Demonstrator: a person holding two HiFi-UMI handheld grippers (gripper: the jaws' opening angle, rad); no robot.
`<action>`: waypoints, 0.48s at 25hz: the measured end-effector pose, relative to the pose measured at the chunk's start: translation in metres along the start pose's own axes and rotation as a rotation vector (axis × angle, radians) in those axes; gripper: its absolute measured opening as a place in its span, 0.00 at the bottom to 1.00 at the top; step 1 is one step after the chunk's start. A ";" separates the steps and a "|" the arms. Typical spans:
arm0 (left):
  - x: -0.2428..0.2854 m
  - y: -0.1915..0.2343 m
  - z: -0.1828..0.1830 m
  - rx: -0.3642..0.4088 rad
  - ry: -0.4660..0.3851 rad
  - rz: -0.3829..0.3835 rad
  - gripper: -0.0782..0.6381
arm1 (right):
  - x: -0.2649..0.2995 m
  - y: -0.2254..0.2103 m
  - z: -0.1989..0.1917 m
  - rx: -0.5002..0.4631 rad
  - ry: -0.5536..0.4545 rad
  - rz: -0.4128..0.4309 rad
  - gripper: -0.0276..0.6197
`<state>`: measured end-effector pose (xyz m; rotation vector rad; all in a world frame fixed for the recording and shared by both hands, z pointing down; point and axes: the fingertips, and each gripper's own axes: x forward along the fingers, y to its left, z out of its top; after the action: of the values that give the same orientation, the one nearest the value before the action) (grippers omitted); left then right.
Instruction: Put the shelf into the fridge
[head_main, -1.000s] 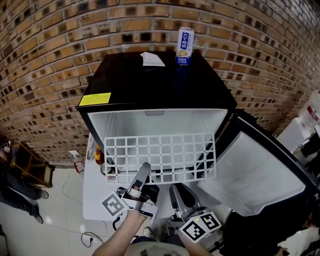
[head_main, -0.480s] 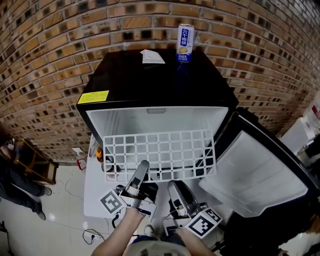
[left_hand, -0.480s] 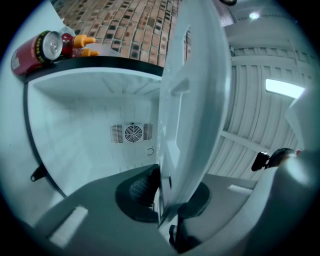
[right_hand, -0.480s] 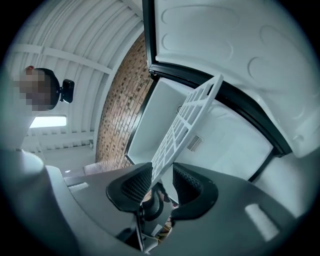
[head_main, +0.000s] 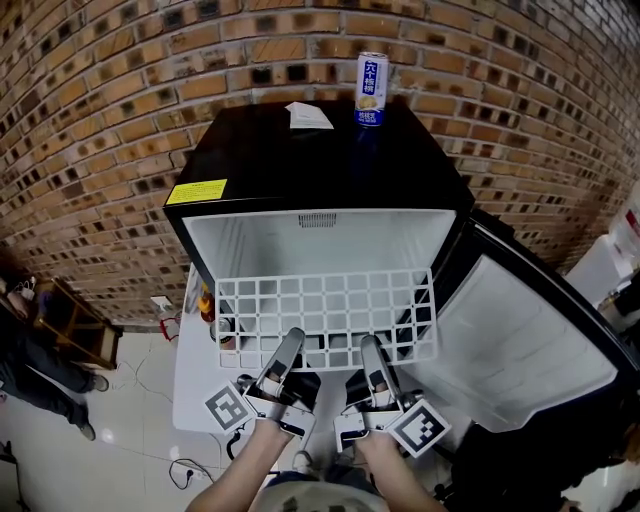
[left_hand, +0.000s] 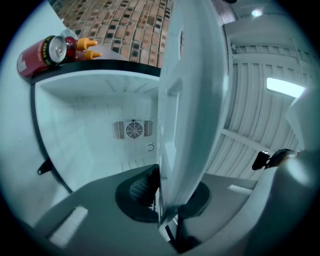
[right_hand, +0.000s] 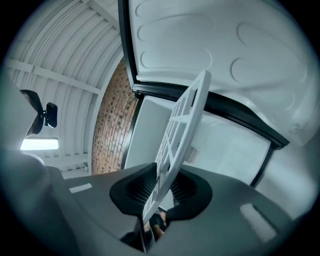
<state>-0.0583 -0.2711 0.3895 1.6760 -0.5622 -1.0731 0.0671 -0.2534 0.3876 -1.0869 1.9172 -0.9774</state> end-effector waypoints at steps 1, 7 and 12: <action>-0.001 0.000 0.000 0.000 -0.002 0.004 0.14 | -0.001 0.000 -0.001 0.021 -0.003 -0.002 0.13; -0.003 0.002 0.002 0.010 -0.007 0.050 0.14 | -0.002 -0.010 -0.007 0.102 0.003 -0.032 0.11; -0.003 0.008 0.003 0.003 -0.005 0.078 0.14 | -0.002 -0.020 -0.010 0.159 0.011 -0.068 0.11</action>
<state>-0.0612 -0.2730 0.3975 1.6409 -0.6270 -1.0210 0.0666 -0.2564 0.4097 -1.0611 1.7875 -1.1547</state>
